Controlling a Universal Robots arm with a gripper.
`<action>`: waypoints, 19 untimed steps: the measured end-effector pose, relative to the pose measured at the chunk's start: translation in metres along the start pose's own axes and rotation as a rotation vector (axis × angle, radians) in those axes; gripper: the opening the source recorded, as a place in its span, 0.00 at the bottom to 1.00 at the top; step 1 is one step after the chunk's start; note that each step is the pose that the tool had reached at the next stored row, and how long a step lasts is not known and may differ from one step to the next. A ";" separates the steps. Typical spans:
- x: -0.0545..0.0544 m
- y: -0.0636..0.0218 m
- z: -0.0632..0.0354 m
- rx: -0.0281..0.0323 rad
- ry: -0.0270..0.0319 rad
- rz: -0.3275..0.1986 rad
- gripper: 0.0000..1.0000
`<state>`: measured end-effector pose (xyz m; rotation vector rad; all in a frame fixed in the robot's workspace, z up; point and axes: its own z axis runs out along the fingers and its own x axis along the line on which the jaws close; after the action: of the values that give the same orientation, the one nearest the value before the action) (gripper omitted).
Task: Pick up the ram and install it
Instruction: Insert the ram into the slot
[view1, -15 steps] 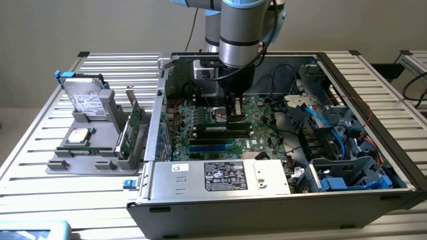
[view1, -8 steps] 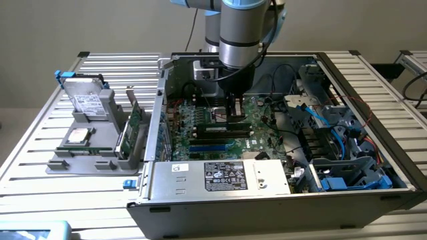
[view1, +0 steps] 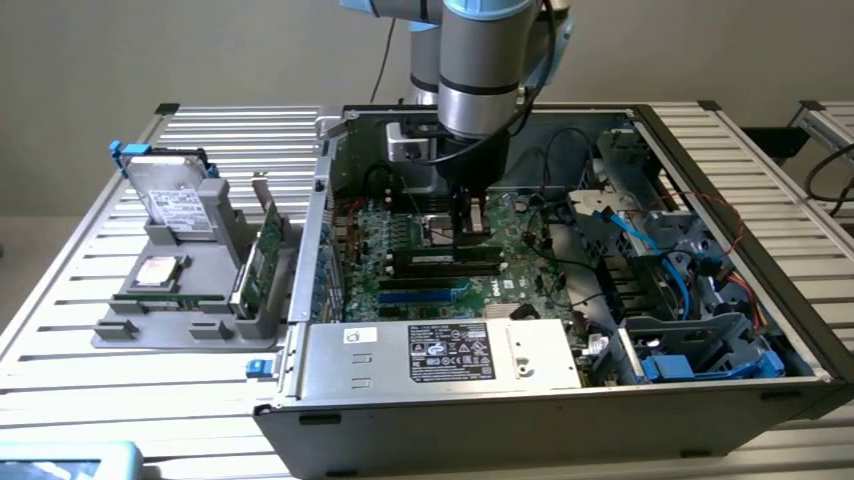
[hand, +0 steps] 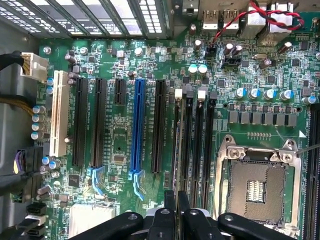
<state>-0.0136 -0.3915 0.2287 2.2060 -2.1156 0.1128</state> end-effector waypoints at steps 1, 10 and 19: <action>0.000 0.0001 0.0002 0.0013 0.0000 -0.002 0.14; -0.001 0.0011 0.0016 0.0021 0.0022 -0.004 0.14; -0.001 0.0012 0.0027 0.0017 0.0091 -0.004 0.14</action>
<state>-0.0149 -0.3911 0.2260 2.2065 -2.1070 0.1241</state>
